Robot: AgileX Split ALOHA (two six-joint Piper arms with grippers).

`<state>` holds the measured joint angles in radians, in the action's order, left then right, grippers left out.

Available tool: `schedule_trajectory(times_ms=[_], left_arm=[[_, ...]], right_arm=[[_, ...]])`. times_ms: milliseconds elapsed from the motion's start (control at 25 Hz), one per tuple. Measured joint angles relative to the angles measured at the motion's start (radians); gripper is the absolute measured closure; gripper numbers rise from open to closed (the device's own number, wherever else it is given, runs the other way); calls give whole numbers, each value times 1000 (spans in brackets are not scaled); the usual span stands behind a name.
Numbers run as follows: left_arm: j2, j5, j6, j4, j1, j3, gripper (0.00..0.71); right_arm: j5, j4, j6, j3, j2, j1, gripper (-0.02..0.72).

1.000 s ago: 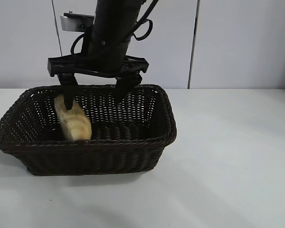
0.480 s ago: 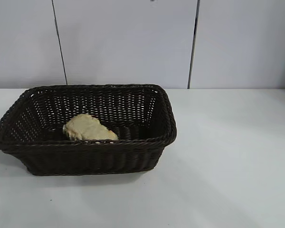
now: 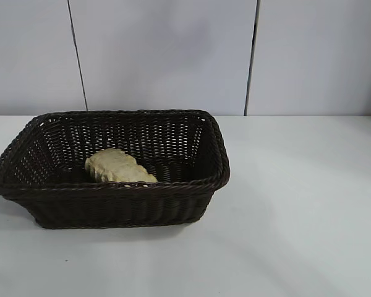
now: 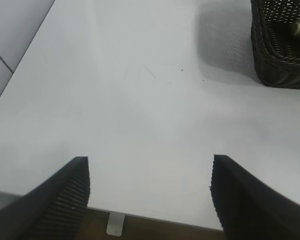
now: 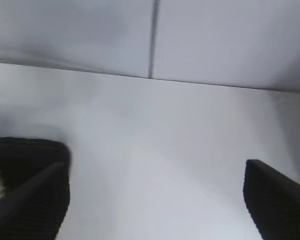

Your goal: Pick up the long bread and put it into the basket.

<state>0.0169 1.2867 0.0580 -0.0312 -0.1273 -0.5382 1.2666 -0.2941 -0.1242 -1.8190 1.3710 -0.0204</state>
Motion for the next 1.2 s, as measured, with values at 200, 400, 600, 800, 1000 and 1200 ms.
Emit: schedule_trajectory(times_ms=[200, 400, 600, 800, 1000, 1200], left_arm=[[0, 0, 0, 0, 0, 0, 212], [0, 0, 0, 0, 0, 0, 212], [0, 0, 0, 0, 0, 0, 212], [0, 0, 0, 0, 0, 0, 212], [0, 0, 0, 0, 0, 0, 212], [0, 0, 0, 0, 0, 0, 212]], right_arm=[[1, 151, 87, 5, -88, 76, 50], [0, 221, 111, 50, -343, 77, 50], [2, 257, 124, 243, -743, 77, 50], [2, 258, 118, 557, -1114, 77, 50], [2, 258, 118, 816, -1310, 77, 50], [-3, 267, 118, 1016, -1328, 77, 50]])
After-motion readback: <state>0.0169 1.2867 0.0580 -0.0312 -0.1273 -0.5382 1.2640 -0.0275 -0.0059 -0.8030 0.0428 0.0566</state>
